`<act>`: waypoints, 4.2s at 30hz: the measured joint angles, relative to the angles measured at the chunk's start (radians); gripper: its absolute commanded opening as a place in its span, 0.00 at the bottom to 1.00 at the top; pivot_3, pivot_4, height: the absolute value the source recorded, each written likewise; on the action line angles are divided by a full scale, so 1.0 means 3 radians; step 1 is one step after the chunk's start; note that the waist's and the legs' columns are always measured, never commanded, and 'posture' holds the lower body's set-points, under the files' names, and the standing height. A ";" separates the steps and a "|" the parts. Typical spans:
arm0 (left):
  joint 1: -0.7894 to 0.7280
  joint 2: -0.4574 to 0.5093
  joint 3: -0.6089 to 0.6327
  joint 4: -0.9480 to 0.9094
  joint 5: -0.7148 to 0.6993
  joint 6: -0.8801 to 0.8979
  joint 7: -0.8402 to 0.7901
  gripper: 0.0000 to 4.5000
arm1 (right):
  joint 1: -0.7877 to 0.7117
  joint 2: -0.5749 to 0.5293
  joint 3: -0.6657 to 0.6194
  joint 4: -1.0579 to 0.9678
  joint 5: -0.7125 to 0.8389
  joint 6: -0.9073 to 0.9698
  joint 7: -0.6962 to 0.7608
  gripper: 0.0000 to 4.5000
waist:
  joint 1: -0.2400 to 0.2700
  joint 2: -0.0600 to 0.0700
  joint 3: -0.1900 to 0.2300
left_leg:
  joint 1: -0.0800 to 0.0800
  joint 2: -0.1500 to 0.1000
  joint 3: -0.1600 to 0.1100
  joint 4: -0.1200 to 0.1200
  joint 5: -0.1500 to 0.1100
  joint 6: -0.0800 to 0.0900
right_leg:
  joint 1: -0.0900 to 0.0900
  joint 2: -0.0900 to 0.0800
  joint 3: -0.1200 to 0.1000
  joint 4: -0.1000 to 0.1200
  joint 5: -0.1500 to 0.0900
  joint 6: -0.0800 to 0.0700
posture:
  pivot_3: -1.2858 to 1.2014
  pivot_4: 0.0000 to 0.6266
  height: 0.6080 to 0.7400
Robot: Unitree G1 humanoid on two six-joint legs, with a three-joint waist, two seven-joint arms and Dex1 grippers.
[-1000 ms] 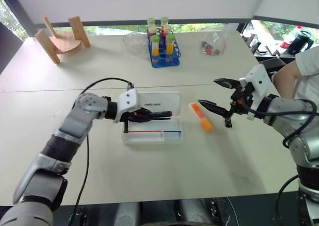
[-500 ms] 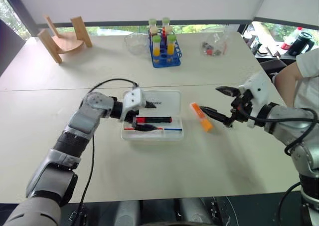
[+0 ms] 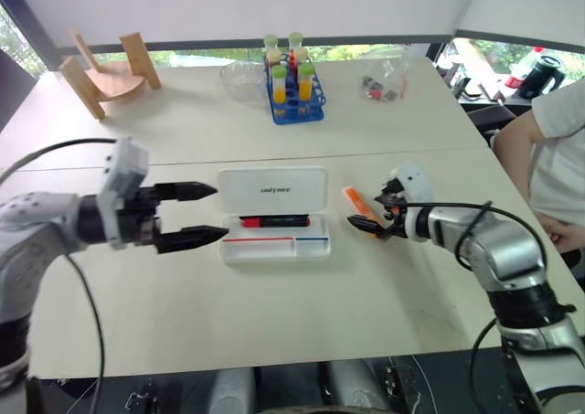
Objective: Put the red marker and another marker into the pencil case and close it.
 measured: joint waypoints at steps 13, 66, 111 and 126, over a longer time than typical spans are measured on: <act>0.0666 0.0043 0.0672 -0.0397 -0.0393 0.0136 0.0440 1.00 | -0.0226 -0.0227 0.0178 0.0152 -0.0237 -0.0152 0.0507 0.18 | -0.0002 0.0009 0.0007 | 0.0002 0.0000 0.0001 0.0000 0.0000 -0.0001 | 0.0000 -0.0002 0.0000 0.0000 0.0000 -0.0001 | 0.52 0.24 1.00; 0.0626 0.0034 0.0228 -0.0329 -0.0559 -0.0307 0.0705 1.00 | 0.0584 -0.0324 -0.1153 -0.0636 -0.0322 0.0667 0.0455 0.99 | -0.0011 0.0011 0.0019 | 0.0005 -0.0001 0.0013 -0.0039 0.0002 -0.0005 | -0.0017 0.0000 0.0011 -0.0010 -0.0003 -0.0009 | 0.52 0.24 1.00; 0.0531 0.0025 -0.0007 -0.0334 -0.0452 -0.0375 0.0710 1.00 | -0.0458 -0.0158 0.0938 -0.0089 -0.0270 -0.0919 0.1811 0.10 | -0.0053 0.0003 0.0023 | 0.0006 0.0000 0.0004 -0.0035 0.0005 -0.0009 | -0.0012 -0.0002 0.0002 -0.0008 -0.0003 -0.0009 | 0.52 0.24 1.00; 0.0701 0.0006 0.0075 -0.0400 -0.0482 -0.0344 0.0911 1.00 | -0.0663 -0.0131 0.0834 -0.0075 -0.0315 -0.0925 0.2056 0.99 | -0.0008 0.0004 0.0024 | 0.0005 0.0000 0.0004 -0.0033 0.0005 -0.0010 | -0.0013 -0.0003 0.0002 -0.0007 -0.0003 -0.0009 | 0.52 0.24 1.00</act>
